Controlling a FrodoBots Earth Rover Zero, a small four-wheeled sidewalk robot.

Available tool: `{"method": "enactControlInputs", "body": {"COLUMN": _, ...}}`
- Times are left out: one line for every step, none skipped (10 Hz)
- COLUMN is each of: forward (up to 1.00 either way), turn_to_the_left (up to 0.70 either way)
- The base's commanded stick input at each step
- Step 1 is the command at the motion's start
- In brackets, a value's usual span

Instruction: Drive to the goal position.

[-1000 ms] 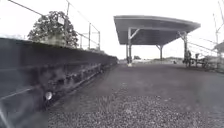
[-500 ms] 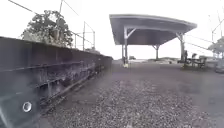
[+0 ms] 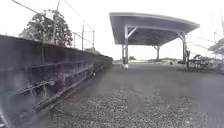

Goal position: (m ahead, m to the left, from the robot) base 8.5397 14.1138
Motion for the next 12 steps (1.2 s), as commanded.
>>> {"method": "enactControlInputs", "body": {"forward": 0.70, "turn_to_the_left": 0.00}}
{"method": "enactControlInputs", "body": {"forward": 0.70, "turn_to_the_left": 0.00}}
{"method": "enactControlInputs", "body": {"forward": 0.70, "turn_to_the_left": 0.00}}
{"method": "enactControlInputs", "body": {"forward": 0.70, "turn_to_the_left": 0.00}}
{"method": "enactControlInputs", "body": {"forward": 0.70, "turn_to_the_left": 0.00}}
{"method": "enactControlInputs", "body": {"forward": 0.70, "turn_to_the_left": -0.01}}
{"method": "enactControlInputs", "body": {"forward": 0.70, "turn_to_the_left": -0.03}}
{"method": "enactControlInputs", "body": {"forward": 0.70, "turn_to_the_left": -0.11}}
{"method": "enactControlInputs", "body": {"forward": 0.70, "turn_to_the_left": -0.24}}
{"method": "enactControlInputs", "body": {"forward": 0.70, "turn_to_the_left": -0.28}}
{"method": "enactControlInputs", "body": {"forward": 0.70, "turn_to_the_left": -0.15}}
{"method": "enactControlInputs", "body": {"forward": 0.70, "turn_to_the_left": 0.00}}
